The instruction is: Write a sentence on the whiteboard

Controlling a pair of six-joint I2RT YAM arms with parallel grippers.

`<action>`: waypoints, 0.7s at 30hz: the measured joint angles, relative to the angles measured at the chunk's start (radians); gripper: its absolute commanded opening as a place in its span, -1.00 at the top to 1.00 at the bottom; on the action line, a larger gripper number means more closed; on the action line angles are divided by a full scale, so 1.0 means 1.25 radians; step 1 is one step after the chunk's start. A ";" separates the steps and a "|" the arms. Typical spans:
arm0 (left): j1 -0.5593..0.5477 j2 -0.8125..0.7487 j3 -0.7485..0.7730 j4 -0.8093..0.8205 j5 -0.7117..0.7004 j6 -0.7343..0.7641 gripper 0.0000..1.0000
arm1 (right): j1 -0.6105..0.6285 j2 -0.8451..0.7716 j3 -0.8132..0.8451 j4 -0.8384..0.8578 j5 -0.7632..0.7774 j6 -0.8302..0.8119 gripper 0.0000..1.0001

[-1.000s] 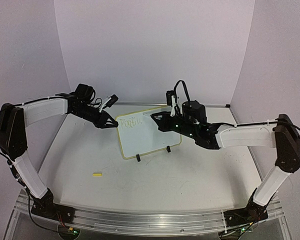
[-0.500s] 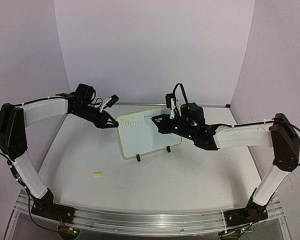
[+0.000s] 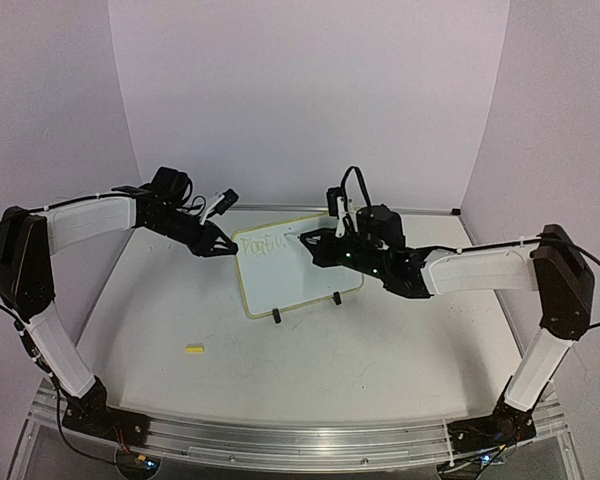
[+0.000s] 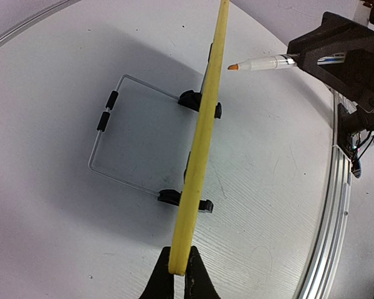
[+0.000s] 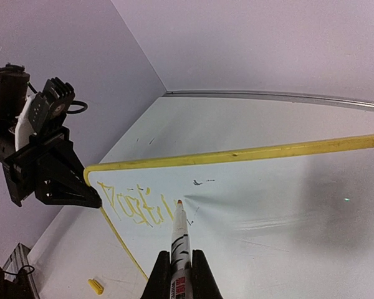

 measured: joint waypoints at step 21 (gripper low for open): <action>-0.004 0.000 0.001 0.000 -0.003 0.000 1.00 | -0.003 0.023 -0.014 0.007 -0.004 0.026 1.00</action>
